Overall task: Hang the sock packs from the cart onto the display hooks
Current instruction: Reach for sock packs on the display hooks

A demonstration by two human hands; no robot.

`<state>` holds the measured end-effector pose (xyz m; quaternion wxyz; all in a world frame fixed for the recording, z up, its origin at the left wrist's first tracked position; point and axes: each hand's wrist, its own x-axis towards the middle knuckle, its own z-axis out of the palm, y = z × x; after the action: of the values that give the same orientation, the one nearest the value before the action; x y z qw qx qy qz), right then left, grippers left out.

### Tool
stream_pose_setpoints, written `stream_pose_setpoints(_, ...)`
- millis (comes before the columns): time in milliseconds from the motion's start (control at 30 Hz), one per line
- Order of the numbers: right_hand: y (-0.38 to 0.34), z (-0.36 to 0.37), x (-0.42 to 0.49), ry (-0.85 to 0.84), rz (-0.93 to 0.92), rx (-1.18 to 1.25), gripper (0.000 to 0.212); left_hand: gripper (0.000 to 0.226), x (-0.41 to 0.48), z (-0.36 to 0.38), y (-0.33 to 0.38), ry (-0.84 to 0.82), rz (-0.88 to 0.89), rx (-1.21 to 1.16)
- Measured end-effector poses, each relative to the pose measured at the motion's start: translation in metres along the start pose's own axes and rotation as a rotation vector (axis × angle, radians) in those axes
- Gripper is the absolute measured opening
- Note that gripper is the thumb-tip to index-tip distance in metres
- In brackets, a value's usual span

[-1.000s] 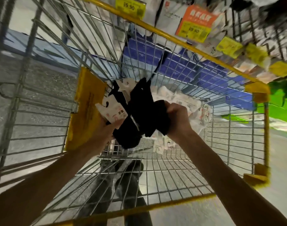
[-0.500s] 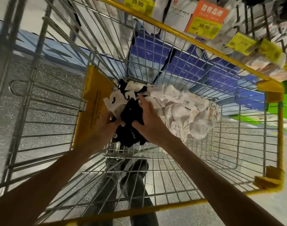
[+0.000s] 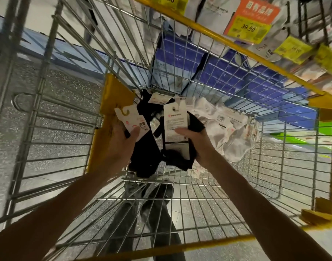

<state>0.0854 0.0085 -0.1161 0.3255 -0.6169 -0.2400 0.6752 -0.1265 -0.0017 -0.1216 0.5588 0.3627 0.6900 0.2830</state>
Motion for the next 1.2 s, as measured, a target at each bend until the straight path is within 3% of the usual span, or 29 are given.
stream_pose_setpoints(100, -0.004, 0.002, -0.002, 0.033, 0.000, 0.036, 0.031, 0.078, 0.003, 0.003, 0.008, -0.068, 0.123, 0.187)
stream_pose_setpoints(167, -0.004, 0.013, -0.003, 0.042, -0.010, -0.064, 0.036, 0.070, 0.006, 0.012, 0.015, -0.182, 0.210, 0.260)
stream_pose_setpoints(233, -0.004, 0.027, -0.005, 0.021, -0.021, -0.177, 0.037, 0.047, 0.011, 0.022, 0.014, -0.219, 0.235, 0.320)
stream_pose_setpoints(333, -0.003, 0.036, -0.010, 0.014, -0.046, -0.194, 0.028, 0.027, 0.012, 0.029, 0.022, -0.218, -0.119, 0.036)
stream_pose_setpoints(367, -0.003, 0.036, -0.011, 0.011, -0.043, -0.167, 0.024, 0.035, 0.010, 0.027, 0.028, -0.236, -0.226, -0.076)
stream_pose_setpoints(433, -0.005, 0.032, -0.011, -0.002, 0.005, -0.015, 0.021, 0.047, 0.010, 0.024, 0.032, -0.296, -0.253, -0.145)
stream_pose_setpoints(533, -0.002, 0.026, -0.011, -0.019, 0.057, 0.297, 0.020, 0.022, 0.013, 0.021, 0.032, -0.313, -0.120, -0.084)
stream_pose_setpoints(567, 0.001, 0.024, -0.011, -0.003, 0.057, 0.376, 0.021, 0.024, 0.015, 0.022, 0.028, -0.299, -0.098, -0.069)
stream_pose_setpoints(767, 0.018, 0.024, -0.015, 0.211, 0.087, 0.494, 0.056, 0.028, 0.033, 0.029, 0.014, -0.162, -0.134, 0.109)
stream_pose_setpoints(833, 0.020, 0.024, -0.014, 0.304, 0.126, 0.350, 0.062, 0.024, 0.034, 0.028, 0.004, -0.086, -0.030, 0.242)
stream_pose_setpoints(900, 0.024, 0.023, -0.006, 0.428, 0.121, 0.127, 0.062, 0.005, 0.030, 0.025, -0.008, -0.034, 0.118, 0.350)
stream_pose_setpoints(1000, 0.024, 0.029, 0.017, 0.516, -0.130, -0.228, 0.049, 0.048, 0.028, 0.016, -0.036, -0.087, 0.145, 0.408)
stream_pose_setpoints(1067, 0.014, 0.036, 0.042, 0.405, -0.315, -0.502, 0.047, 0.059, 0.026, 0.012, -0.050, -0.101, 0.130, 0.461)
stream_pose_setpoints(1133, 0.004, 0.042, 0.079, 0.268, -0.448, -0.834, 0.056, 0.054, 0.025, 0.011, -0.054, -0.063, 0.167, 0.503)
stream_pose_setpoints(1200, -0.006, 0.047, 0.123, 0.216, -0.451, -1.175, 0.074, 0.050, 0.025, 0.010, -0.053, -0.014, 0.182, 0.530)
